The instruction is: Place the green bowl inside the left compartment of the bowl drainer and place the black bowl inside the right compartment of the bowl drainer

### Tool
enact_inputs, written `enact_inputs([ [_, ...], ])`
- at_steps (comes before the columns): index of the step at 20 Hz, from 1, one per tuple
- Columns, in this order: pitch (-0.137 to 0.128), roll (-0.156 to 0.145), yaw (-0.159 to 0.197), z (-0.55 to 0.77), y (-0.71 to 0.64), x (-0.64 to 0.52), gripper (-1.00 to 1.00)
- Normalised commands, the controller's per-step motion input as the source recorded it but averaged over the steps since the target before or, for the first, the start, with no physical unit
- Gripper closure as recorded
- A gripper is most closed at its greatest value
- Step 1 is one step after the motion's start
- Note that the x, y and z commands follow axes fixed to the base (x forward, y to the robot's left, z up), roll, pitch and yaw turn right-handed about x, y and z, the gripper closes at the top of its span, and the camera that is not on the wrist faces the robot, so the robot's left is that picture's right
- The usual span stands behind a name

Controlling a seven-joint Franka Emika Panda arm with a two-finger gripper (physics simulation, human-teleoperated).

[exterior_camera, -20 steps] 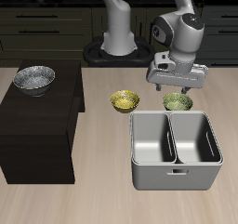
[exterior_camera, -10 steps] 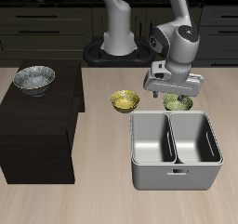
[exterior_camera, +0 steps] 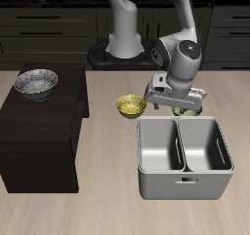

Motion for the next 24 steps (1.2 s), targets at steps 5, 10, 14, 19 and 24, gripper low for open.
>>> enact_inputs([
  [5,0.036,0.025,0.006,-0.2,0.08,0.04,1.0],
  [10,0.011,-0.012,0.022,-0.01,0.08,0.0,1.0],
  [14,-0.001,-0.028,0.022,0.11,0.02,0.07,1.0],
  [19,0.002,-0.038,0.05,0.28,-0.04,0.1,1.0],
  [24,-0.134,0.006,0.006,0.76,-0.12,-0.06,1.0],
])
